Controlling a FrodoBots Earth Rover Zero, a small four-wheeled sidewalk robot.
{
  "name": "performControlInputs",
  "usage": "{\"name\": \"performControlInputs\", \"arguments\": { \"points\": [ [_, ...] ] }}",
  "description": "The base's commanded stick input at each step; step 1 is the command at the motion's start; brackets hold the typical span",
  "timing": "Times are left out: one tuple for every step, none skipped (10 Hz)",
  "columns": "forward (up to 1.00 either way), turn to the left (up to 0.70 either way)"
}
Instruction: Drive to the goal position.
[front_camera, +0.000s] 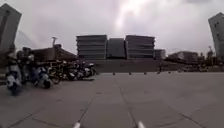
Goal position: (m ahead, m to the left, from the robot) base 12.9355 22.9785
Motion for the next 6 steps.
{"name": "performControlInputs", "arguments": {
  "points": [
    [0.70,0.00],
    [0.70,0.00],
    [0.70,0.00],
    [0.70,0.00],
    [0.70,0.00],
    [0.70,0.00]
  ]
}}
